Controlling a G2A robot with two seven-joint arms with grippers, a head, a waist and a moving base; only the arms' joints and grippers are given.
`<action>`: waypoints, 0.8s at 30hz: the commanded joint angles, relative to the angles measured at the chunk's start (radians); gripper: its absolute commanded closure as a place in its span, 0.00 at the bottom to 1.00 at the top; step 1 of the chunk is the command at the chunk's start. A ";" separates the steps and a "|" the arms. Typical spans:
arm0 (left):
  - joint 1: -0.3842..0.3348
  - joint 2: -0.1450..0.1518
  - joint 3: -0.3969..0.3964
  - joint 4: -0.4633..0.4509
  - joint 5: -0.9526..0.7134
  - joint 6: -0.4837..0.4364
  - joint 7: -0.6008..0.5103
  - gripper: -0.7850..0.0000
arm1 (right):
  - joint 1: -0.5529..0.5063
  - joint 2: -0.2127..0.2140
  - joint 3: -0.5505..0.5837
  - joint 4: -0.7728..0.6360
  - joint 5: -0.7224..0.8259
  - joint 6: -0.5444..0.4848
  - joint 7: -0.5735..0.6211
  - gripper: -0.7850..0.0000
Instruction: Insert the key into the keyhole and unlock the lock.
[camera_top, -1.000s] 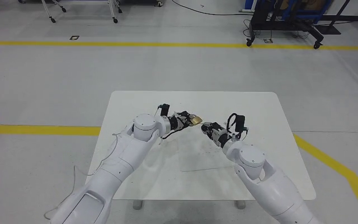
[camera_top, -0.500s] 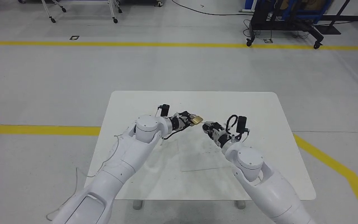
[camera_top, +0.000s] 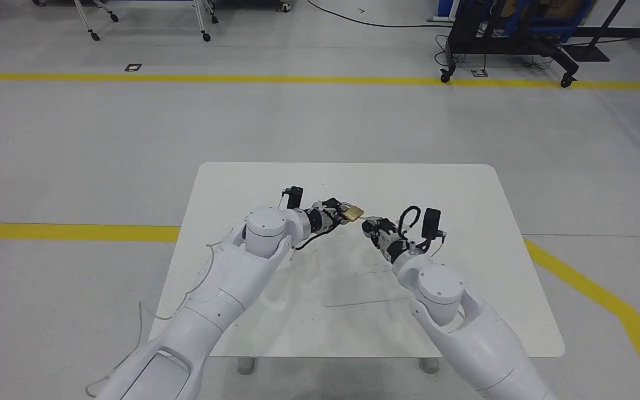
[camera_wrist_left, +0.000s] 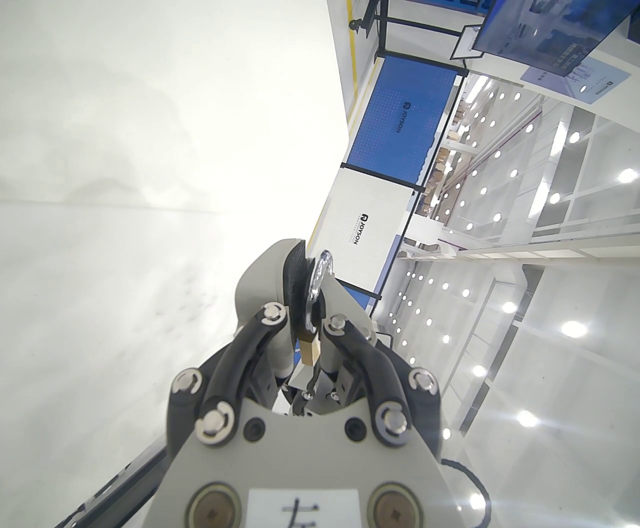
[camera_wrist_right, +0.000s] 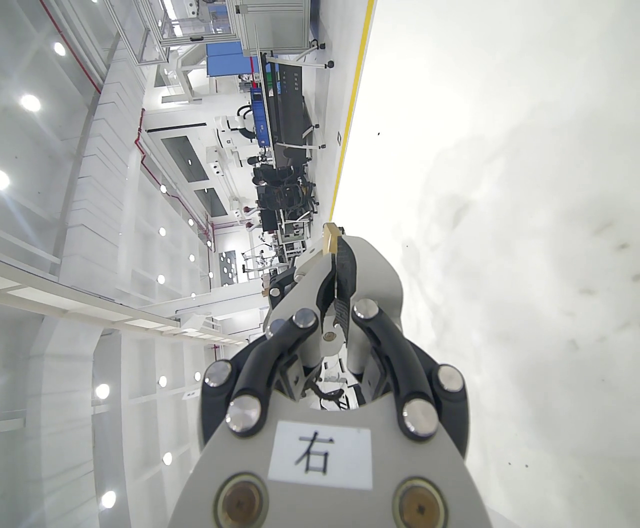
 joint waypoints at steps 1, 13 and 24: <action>0.002 -0.001 0.000 -0.002 0.005 0.000 0.000 1.00 | 0.001 -0.003 0.001 0.001 0.000 0.003 -0.004 1.00; 0.006 -0.007 -0.003 -0.005 0.025 0.009 0.006 1.00 | -0.015 -0.018 -0.009 -0.010 -0.050 -0.001 -0.011 1.00; 0.011 -0.012 -0.017 -0.006 0.020 0.013 0.016 1.00 | -0.039 -0.029 -0.010 -0.024 -0.091 -0.008 -0.007 1.00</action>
